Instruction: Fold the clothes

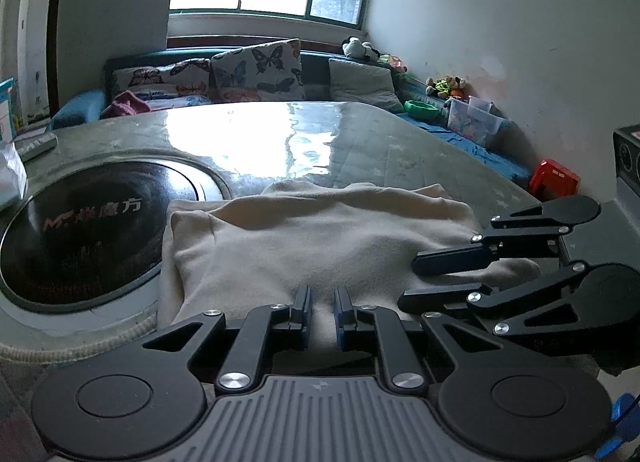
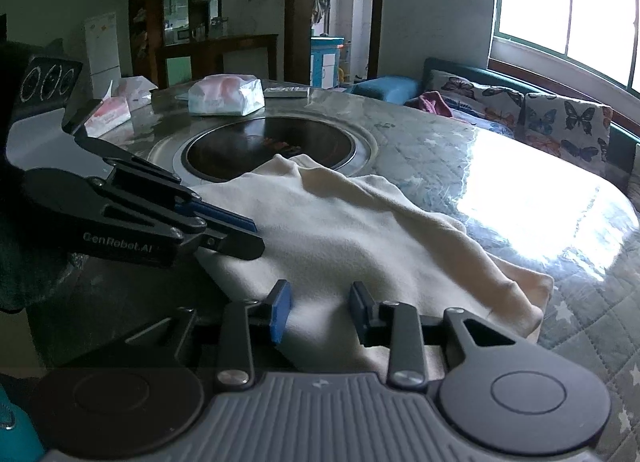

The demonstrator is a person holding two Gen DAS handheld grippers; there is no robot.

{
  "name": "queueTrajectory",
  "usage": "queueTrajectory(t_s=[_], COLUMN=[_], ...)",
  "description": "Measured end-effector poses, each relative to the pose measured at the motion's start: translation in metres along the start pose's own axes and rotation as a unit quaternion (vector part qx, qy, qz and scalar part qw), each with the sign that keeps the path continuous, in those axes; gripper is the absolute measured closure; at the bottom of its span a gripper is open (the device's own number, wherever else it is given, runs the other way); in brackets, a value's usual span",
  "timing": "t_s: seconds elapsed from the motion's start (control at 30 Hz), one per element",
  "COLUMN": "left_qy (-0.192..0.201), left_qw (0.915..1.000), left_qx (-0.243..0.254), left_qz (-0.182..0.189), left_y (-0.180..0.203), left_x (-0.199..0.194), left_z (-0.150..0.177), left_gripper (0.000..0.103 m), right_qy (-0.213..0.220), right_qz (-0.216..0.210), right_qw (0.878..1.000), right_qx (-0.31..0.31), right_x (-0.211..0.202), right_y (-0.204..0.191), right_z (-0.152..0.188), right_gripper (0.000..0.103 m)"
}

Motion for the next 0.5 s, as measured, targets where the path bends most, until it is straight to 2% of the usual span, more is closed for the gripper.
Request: queueTrajectory(t_s=[0.33, 0.5], left_qy=[-0.018, -0.014], left_qw=[0.9985, 0.9979], left_qx=[-0.033, -0.024], left_qz=[0.039, 0.059], left_y=[0.014, 0.027], left_x=[-0.008, -0.011], left_z=[0.009, 0.017], left_gripper=[0.089, 0.089], right_qy=[-0.023, -0.034], right_qz=[0.001, -0.001], right_qw=[1.000, 0.999], right_qx=[-0.010, -0.006], right_x=[-0.020, -0.031], right_y=[0.005, 0.009], right_z=[0.016, 0.025], right_gripper=[0.072, 0.072])
Point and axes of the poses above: each gripper's, at about its wrist camera, not at the fingertips, and x roughly the way its jaws point, y to its right, z to its underside, the point moved 2 cm from there along x, roughly the way its jaws point, and after that the axes turned 10 degrees about -y, right-handed, at the moved point
